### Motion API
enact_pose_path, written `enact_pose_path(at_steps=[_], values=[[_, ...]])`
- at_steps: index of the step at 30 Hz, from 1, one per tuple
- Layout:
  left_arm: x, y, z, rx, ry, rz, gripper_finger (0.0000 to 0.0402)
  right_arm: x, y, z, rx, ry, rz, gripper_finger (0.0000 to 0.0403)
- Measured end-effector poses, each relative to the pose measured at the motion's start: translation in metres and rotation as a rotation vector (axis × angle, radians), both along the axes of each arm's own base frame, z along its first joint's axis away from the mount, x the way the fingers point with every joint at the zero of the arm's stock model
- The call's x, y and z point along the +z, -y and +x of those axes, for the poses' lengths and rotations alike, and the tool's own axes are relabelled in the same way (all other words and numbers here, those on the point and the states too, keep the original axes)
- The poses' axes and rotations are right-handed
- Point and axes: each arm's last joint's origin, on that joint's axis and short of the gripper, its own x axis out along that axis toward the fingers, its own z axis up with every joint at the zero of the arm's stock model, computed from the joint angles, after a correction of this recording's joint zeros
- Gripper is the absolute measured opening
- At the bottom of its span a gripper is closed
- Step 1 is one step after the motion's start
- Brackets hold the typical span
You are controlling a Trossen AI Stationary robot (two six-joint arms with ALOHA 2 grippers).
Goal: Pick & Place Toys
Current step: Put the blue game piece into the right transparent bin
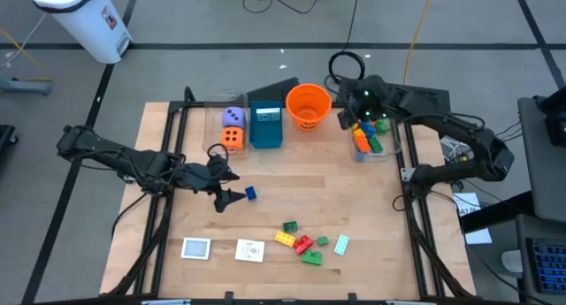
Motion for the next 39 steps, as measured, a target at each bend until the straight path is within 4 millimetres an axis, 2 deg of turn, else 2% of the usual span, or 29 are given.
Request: enact_pose_path(at_steps=[4,8,13,16,20,24,29,34,39], values=[[0.001,0.001,0.000,-0.016,0.007,-0.007,0.0379,0.010,-0.023,0.021,0.126,0.099,-0.065,0.0176],[0.000,0.001,0.000,-0.028,0.001,0.009,0.0379,0.011,-0.054,0.044,0.267,0.146,-0.084,0.0176],[-0.002,0.000,-0.001,-0.038,-0.025,0.028,0.0379,-0.002,-0.094,0.068,0.416,0.230,-0.079,0.0175],[-0.004,0.000,-0.003,-0.036,-0.055,0.032,0.0379,-0.017,-0.115,0.076,0.471,0.323,-0.069,0.0175],[-0.007,-0.001,-0.005,-0.035,-0.088,0.038,0.0379,-0.040,-0.137,0.079,0.501,0.491,-0.043,0.0173],[-0.008,-0.001,-0.006,-0.027,-0.103,0.031,0.0379,-0.062,-0.152,0.073,0.492,0.642,0.036,0.0173],[-0.013,0.001,-0.002,-0.023,-0.133,0.029,0.0379,-0.082,-0.169,0.065,0.491,0.623,0.106,0.0168],[-0.026,0.006,0.006,-0.039,-0.206,0.055,0.0379,-0.076,-0.189,0.065,0.499,0.637,0.070,0.0167],[-0.041,0.008,0.015,-0.047,-0.285,0.080,0.0379,-0.054,-0.202,0.070,0.552,0.622,-0.025,0.0166]])
